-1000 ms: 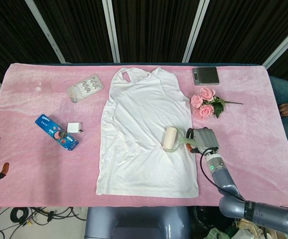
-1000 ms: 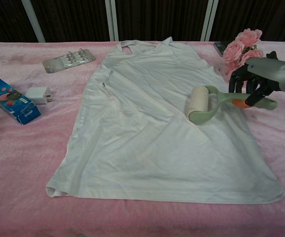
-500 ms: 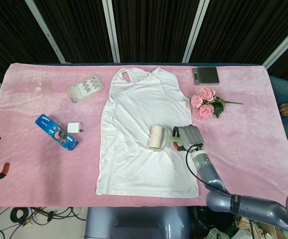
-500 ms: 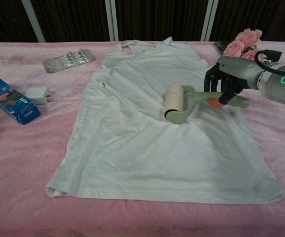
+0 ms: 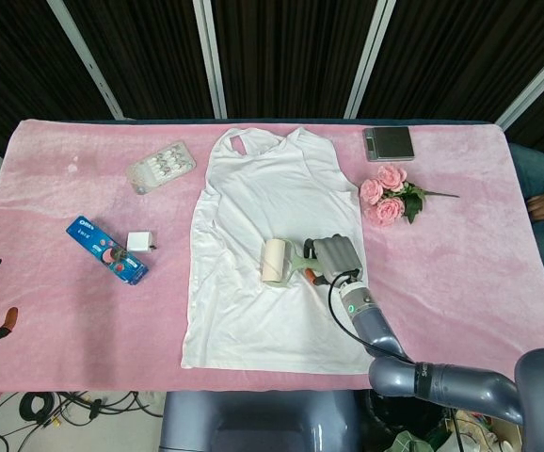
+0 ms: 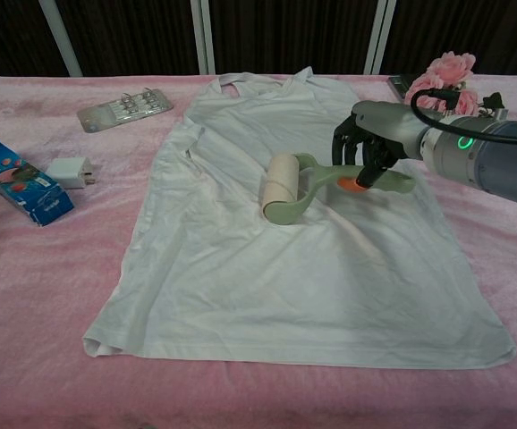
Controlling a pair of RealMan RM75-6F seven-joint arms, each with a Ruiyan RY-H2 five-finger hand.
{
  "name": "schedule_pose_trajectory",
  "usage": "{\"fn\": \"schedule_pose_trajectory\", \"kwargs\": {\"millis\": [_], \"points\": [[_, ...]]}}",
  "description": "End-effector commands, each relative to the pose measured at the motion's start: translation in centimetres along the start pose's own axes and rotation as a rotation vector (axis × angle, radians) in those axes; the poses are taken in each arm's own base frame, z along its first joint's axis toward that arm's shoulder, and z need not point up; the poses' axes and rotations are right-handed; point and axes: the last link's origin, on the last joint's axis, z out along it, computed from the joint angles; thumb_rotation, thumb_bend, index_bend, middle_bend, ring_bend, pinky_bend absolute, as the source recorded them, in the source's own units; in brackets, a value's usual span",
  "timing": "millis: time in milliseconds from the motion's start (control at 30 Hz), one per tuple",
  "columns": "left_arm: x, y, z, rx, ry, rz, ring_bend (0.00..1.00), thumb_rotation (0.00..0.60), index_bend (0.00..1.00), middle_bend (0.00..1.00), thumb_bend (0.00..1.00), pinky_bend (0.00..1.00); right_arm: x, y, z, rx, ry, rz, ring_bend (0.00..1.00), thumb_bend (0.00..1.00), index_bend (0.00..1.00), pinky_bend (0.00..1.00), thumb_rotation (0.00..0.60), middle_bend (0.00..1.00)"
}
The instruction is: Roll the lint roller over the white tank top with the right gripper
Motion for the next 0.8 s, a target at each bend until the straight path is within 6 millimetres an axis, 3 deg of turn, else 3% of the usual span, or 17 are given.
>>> {"fn": "schedule_pose_trajectory", "kwargs": {"millis": [33,333,800], "points": [[0.0,0.0,0.0,0.001,0.001,-0.001,0.04,0.6,0.13,0.04,0.36,0.33,-0.1,0.0,0.0,-0.003,-0.004,-0.004,0.55,0.52,0.72,0.34,0.6,0.57],[0.0,0.0,0.0,0.0,0.0,0.002,0.04,0.6,0.13,0.04,0.36,0.33,0.2,1.3,-0.6,-0.038,-0.004,-0.019,0.55,0.53,0.73,0.34,0.6,0.57],[0.0,0.0,0.0,0.003,0.002,0.003,0.04,0.6,0.13,0.04,0.36,0.33,0.3,5.1,-2.7,-0.106,-0.025,-0.032,0.55,0.53,0.73,0.34,0.6,0.57]]}}
